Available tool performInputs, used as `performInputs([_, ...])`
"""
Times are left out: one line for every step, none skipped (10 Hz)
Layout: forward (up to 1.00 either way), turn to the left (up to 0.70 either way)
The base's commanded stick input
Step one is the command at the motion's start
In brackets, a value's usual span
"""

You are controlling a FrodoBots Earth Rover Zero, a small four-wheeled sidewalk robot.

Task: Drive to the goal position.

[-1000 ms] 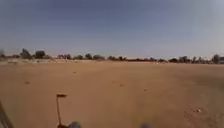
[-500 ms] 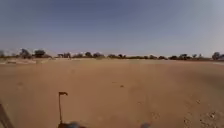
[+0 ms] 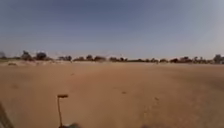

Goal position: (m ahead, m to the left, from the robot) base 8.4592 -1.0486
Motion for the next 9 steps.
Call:
performInputs([0.50,0.00])
performInputs([0.50,0.00])
performInputs([0.50,0.00])
performInputs([0.50,0.00])
performInputs([0.50,0.00])
performInputs([0.50,0.00])
performInputs([0.50,0.00])
performInputs([0.50,0.00])
performInputs([0.50,0.00])
